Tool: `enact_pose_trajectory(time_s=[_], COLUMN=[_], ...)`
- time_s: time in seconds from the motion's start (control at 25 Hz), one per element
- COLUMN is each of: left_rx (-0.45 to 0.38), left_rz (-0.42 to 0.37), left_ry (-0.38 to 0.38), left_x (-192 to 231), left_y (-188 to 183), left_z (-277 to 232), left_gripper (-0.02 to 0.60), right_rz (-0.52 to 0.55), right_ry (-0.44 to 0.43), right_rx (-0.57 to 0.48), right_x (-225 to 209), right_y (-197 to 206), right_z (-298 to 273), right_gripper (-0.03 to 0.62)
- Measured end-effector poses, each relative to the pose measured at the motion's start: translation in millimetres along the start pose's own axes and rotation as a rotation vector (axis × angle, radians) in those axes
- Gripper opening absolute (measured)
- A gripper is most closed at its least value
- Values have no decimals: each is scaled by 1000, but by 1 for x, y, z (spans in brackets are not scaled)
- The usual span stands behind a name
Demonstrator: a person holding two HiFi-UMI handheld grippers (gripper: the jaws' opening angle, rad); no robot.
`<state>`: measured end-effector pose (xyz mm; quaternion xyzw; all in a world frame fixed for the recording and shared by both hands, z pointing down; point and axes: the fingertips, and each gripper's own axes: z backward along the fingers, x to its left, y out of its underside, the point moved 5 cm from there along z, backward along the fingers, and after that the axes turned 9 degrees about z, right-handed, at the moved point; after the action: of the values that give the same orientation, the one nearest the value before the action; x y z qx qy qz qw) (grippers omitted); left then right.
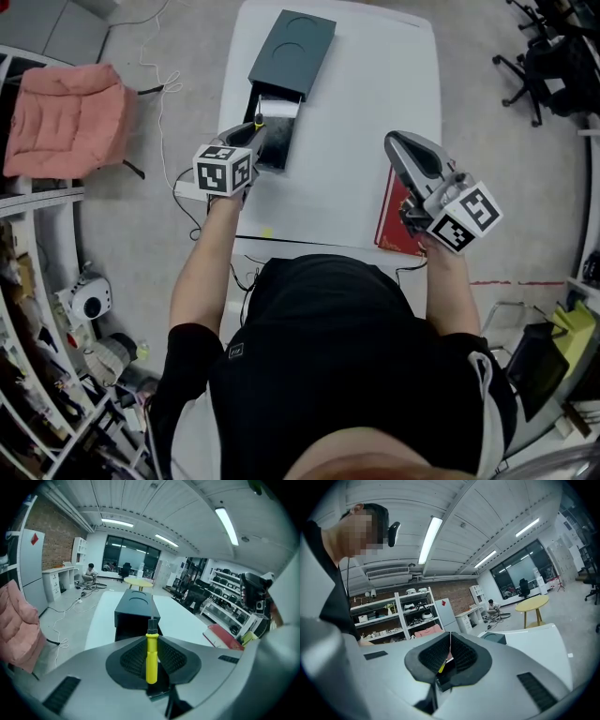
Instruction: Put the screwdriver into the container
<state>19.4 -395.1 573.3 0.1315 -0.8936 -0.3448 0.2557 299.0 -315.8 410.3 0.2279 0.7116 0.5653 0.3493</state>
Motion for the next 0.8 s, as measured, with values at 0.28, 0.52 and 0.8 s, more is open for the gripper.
enact_pose_trajectory(time_s=[0.28, 0.52, 0.8], left_rx=[110, 213, 295], left_rz=[-31, -125, -177], left_ry=[-8, -31, -63], left_x=[6, 3, 9], left_y=[11, 16, 19], left_z=[-23, -37, -50], left_gripper=[77, 77, 78], right_rz=[-7, -6, -4], right_ry=[11, 10, 12], right_rx=[-7, -8, -12], right_x=[-6, -7, -7], right_y=[1, 0, 0], right_z=[5, 9, 12], right_gripper=[31, 31, 31])
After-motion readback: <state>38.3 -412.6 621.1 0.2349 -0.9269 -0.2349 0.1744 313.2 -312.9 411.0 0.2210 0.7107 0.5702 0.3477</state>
